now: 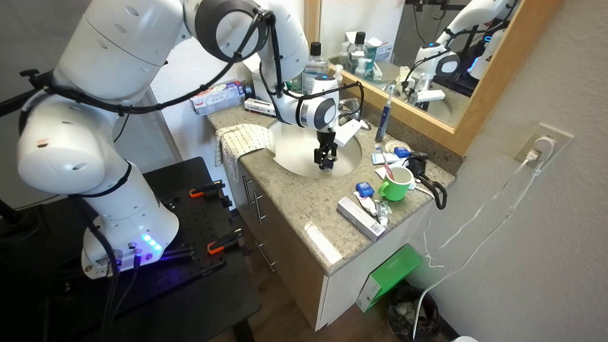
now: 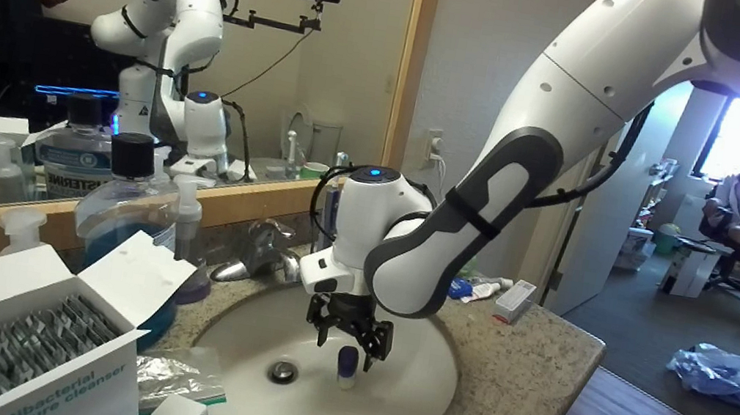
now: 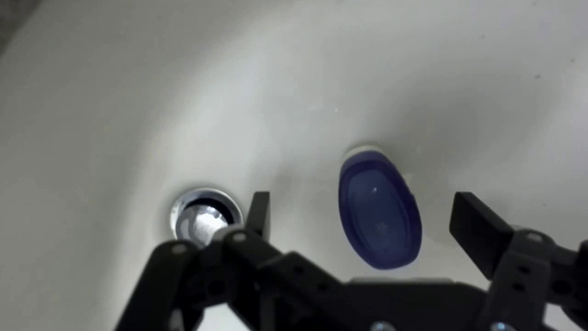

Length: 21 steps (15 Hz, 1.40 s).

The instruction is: Remove the Vaseline from the sink and place it on the right side of the counter

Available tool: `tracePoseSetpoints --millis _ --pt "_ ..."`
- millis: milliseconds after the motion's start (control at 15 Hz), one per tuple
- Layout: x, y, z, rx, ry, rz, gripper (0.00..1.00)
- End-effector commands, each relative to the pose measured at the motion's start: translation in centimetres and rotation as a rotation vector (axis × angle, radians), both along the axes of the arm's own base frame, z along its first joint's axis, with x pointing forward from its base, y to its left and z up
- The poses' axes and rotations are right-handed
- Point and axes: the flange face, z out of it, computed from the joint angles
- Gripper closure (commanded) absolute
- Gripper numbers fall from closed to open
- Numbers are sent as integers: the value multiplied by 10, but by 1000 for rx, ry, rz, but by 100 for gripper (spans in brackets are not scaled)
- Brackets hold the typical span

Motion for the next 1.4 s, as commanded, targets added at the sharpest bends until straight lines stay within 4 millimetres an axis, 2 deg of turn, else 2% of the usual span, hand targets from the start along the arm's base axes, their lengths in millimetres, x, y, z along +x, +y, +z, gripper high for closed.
tracePoseSetpoints --millis 0,467,533,600,867,1067,1133,1333 --pt "4 12 -8 6 56 29 0" --pt "1 -5 -9 -17 49 -11 0" --pt "2 -6 -10 -21 51 -17 9" --pt "2 -5 -11 -22 54 -10 26" --pt "3 -2 -14 -15 59 0 57" --pt "-2 -5 -9 -26 62 -25 82" --pt "-5 -8 -5 -32 91 -32 85" --pt "-17 -17 9 -64 119 -122 85"
